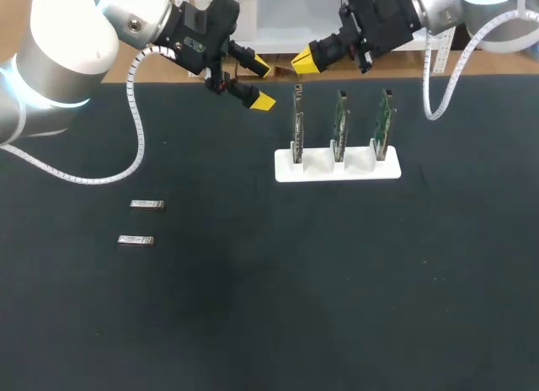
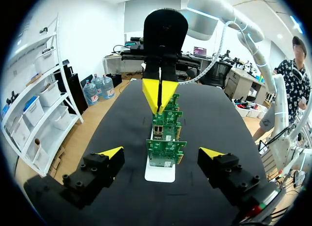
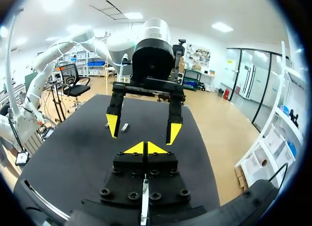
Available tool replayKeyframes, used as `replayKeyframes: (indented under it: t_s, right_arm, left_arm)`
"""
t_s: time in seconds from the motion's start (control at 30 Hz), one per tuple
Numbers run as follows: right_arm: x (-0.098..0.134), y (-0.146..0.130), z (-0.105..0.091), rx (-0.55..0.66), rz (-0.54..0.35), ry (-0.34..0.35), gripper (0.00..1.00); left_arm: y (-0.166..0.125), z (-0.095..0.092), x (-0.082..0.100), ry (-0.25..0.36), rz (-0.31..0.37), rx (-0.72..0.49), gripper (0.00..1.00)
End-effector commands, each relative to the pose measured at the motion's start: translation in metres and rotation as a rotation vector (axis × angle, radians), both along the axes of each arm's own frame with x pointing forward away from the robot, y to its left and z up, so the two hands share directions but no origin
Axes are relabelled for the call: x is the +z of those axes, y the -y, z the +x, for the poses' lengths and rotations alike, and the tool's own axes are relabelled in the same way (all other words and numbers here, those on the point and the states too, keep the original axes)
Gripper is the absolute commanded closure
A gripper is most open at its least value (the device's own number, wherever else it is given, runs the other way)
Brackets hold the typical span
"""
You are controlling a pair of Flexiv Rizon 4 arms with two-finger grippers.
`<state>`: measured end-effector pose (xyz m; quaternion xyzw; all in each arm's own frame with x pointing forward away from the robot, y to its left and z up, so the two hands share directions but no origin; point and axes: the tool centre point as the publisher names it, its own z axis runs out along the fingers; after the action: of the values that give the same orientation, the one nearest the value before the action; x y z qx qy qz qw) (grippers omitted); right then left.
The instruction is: Pick up the optical module with the left hand, and insert it into the network port with the right hand.
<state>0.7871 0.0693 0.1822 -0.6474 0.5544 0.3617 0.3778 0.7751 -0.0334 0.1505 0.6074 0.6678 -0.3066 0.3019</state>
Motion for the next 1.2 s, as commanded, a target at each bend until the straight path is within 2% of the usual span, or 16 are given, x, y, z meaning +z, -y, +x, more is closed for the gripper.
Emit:
replayKeyframes:
  t_s: [0.03, 0.17, 0.37, 1.2]
  right_arm:
    - [0.006, 0.004, 0.004, -0.005, 0.017, 0.003, 1.0]
    - [0.015, 0.01, 0.008, -0.009, 0.052, -0.018, 1.0]
    - [0.028, 0.011, 0.007, 0.033, 0.039, 0.007, 1.0]
    - [0.025, 0.023, 0.001, 0.051, 0.026, -0.002, 1.0]
  left_arm:
    - [0.0, 0.002, 0.001, -0.004, 0.006, -0.003, 0.0]
    - [0.0, 0.002, 0.001, -0.004, 0.006, -0.003, 0.0]
    - [0.0, 0.002, 0.001, -0.004, 0.006, -0.003, 0.0]
    - [0.0, 0.002, 0.001, -0.004, 0.006, -0.003, 0.0]
